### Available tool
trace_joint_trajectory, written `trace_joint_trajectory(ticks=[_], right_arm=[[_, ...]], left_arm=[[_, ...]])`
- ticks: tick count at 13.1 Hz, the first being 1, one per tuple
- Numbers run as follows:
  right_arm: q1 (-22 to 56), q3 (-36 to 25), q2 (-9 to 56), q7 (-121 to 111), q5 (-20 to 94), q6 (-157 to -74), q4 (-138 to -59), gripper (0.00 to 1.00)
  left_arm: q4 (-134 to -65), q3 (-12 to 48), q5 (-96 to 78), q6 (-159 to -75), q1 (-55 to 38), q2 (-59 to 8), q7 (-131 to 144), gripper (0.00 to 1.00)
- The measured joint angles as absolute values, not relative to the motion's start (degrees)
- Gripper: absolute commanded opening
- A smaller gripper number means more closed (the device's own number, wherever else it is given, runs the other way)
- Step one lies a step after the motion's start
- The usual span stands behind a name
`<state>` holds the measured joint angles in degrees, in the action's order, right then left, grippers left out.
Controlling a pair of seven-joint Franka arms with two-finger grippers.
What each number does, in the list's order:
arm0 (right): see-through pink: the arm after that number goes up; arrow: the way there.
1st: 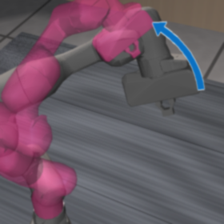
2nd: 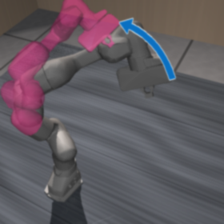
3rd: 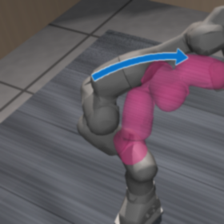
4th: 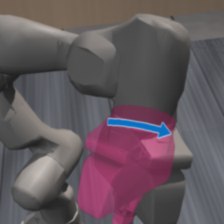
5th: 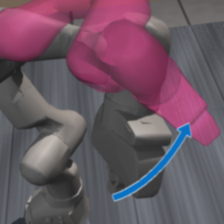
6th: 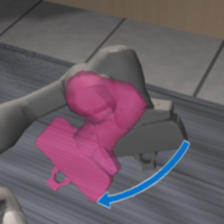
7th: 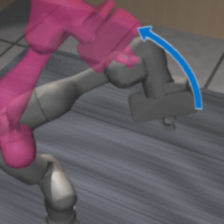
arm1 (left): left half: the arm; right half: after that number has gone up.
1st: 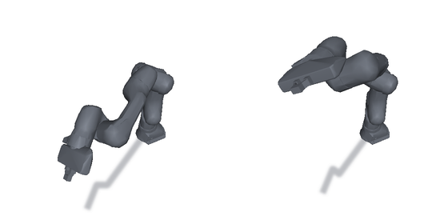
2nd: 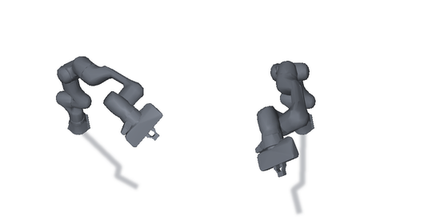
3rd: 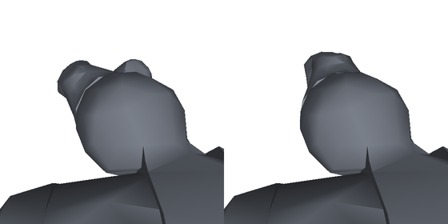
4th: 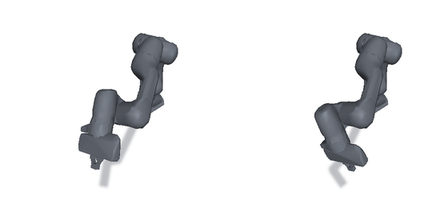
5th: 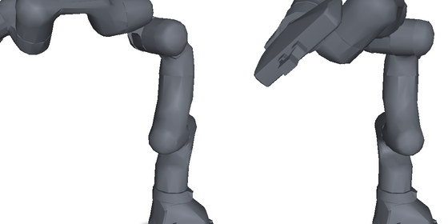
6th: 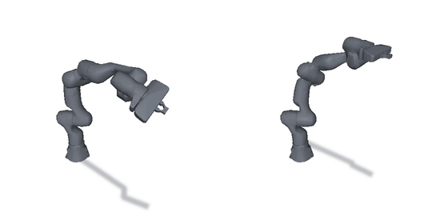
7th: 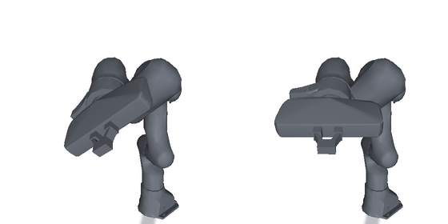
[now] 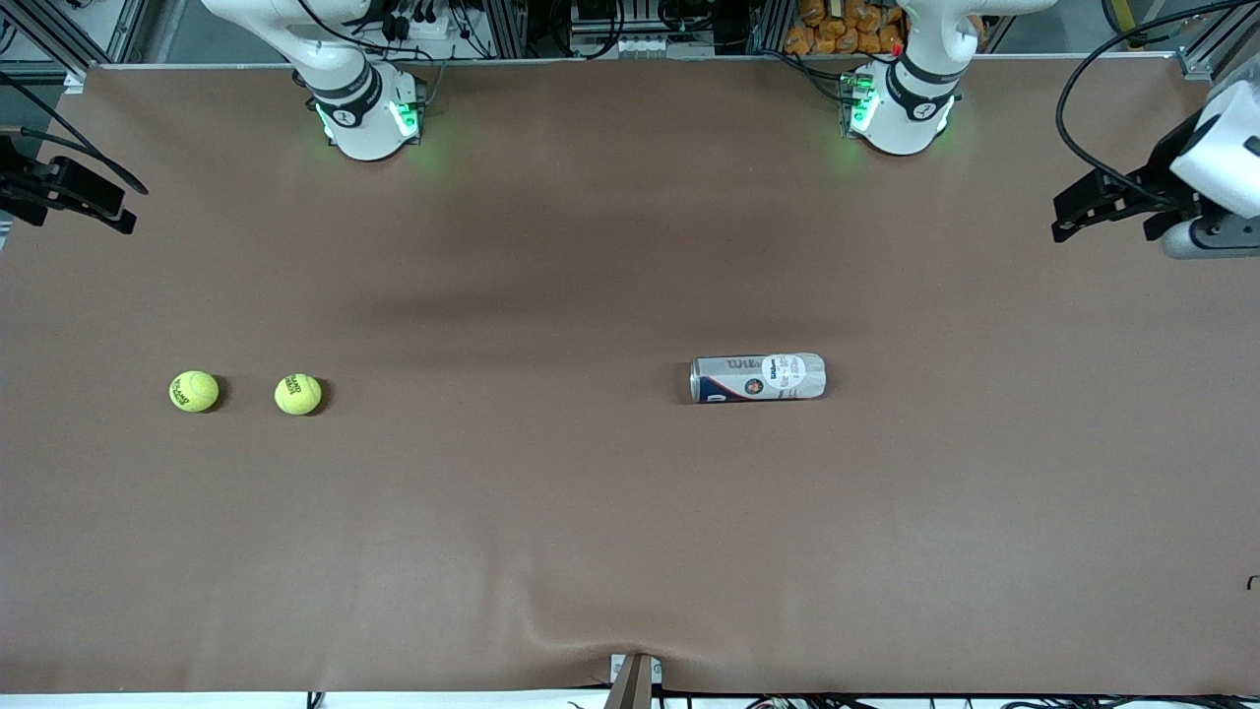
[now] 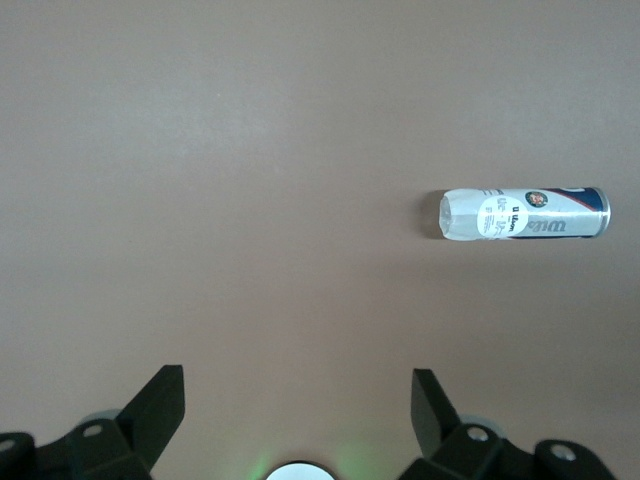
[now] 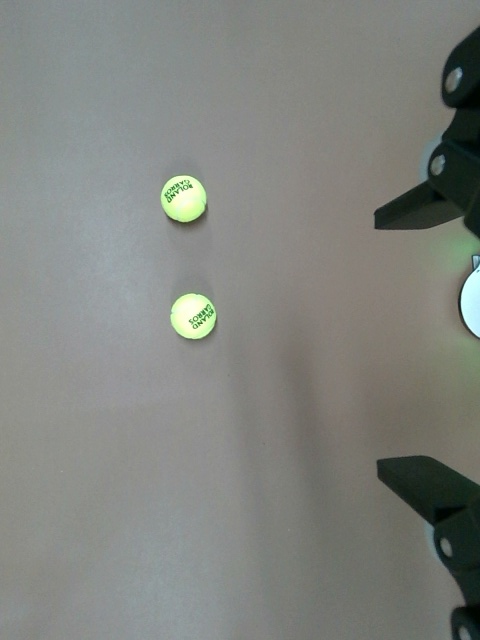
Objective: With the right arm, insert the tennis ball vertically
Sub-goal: 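Reach the left gripper down to the clear Wilson tube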
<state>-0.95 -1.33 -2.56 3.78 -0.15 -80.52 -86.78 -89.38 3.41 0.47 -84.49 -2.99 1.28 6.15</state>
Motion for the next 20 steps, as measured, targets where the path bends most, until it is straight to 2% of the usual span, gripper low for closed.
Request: trace_joint_trajectory(ticks=[5, 11, 20], right_arm=[[-0.96, -1.34, -2.56, 3.78, -0.15, -80.94, -86.73, 1.0], [-1.19, -1.49, -2.25, 3.79, -0.16, -81.95, -86.74, 1.0], [-1.51, -1.44, -2.24, 3.79, -0.15, -81.61, -86.73, 1.0]], left_arm=[[-89.32, 4.7, 0.69, -84.55, -10.15, -4.33, 6.37, 1.0], [-89.3, 5.05, 9.83, -84.61, -24.59, -14.09, 6.63, 1.0], [-89.02, 5.84, 17.2, -91.13, -31.27, -25.99, -7.1, 1.0]])
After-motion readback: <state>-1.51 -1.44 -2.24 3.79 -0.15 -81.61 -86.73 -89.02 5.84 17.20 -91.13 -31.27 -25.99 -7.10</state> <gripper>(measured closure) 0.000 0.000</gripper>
